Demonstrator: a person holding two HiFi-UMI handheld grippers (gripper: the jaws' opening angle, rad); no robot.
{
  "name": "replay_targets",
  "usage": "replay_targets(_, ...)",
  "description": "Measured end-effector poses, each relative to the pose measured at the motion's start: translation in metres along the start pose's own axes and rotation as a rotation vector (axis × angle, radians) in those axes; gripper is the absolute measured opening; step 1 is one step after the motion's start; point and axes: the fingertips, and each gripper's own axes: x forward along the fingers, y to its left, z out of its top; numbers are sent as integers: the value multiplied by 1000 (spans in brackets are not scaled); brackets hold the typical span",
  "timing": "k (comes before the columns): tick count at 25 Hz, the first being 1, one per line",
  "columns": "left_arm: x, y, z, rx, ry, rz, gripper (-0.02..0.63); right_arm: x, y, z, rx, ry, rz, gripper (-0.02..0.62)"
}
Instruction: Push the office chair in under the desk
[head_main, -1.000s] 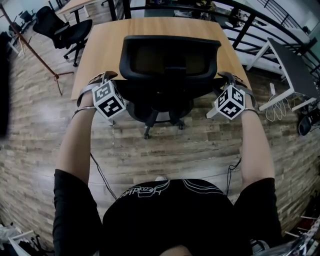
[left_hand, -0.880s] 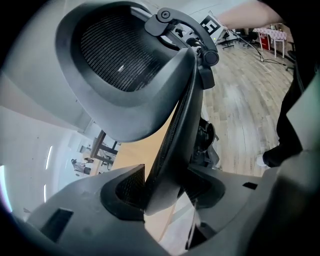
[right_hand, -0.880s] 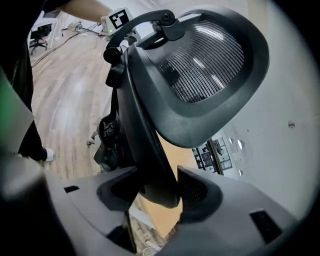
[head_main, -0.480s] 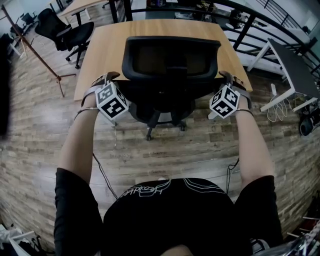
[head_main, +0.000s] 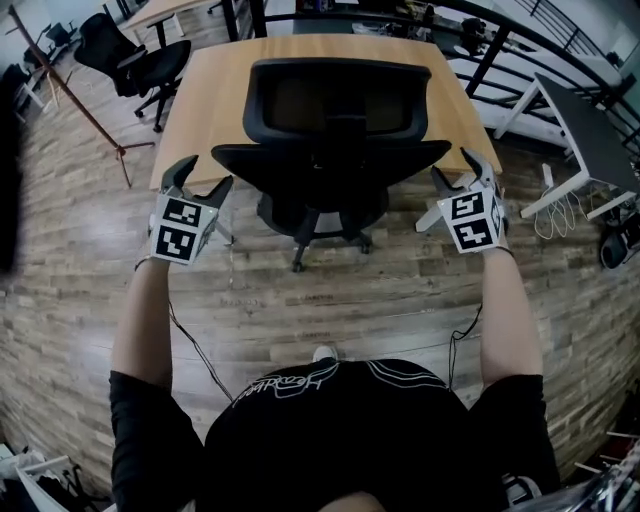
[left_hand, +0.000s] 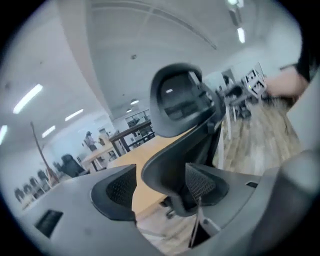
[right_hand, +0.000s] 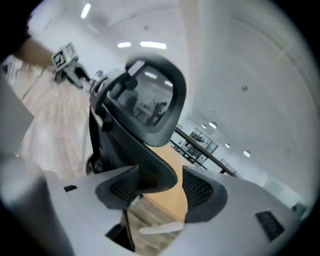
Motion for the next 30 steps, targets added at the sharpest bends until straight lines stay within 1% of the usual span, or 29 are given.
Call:
replay_targets(2,-24,-25,16,-218,-82,-70,285,-26,19,15,178,-78,89,278)
replay_targets(3,-36,-41,26,-306,-124,-113,285,-40,29,21,241,-115,134,278)
replay_targets(4,-48,-58,36,-371,-161,-156,284,-56,39,27,285,-149,172,278)
replay_targets(6,-71,-92,57,-442,-221,-232,284,-90,54,39,329,-211,226,276)
replay_targets(9,-101,-146,85,-501,-293,-330,282,-142,74,54,382,-299,311,276)
replay_targets(11,-116,-184,93,-550,-320,-389,281,-175,95,60,486,-342,417,271)
replay_targets(12,-124,-203,95,-579,-327,-417,269,-191,108,61,543,-356,475,265)
replay_targets(13,-134,-221,95,-608,-333,-444,243,-207,121,62,585,-370,524,251)
replay_targets(14,-146,-237,95,-629,-341,-467,217,-224,133,62,609,-387,556,220)
replay_targets(15,-160,-251,97,-641,-352,-487,189,-241,141,62,619,-408,575,191)
replay_targets(17,-188,-274,103,-653,-377,-514,82,-275,150,59,610,-459,583,139)
replay_targets(19,-215,-294,111,-667,-405,-537,42,-308,154,54,562,-511,562,102)
replay_targets(21,-239,-314,115,-660,-432,-557,25,-338,160,48,517,-541,556,57)
replay_targets(23,-257,-337,112,-623,-439,-567,11,-365,166,40,532,-552,592,44)
replay_targets(26,-278,-365,105,-600,-420,-579,8,-398,166,23,642,-557,665,40)
replay_targets(28,-293,-378,104,-581,-422,-570,6,-417,165,13,716,-566,711,40)
replay_targets(30,-305,-389,102,-558,-419,-547,7,-435,167,4,740,-575,732,40)
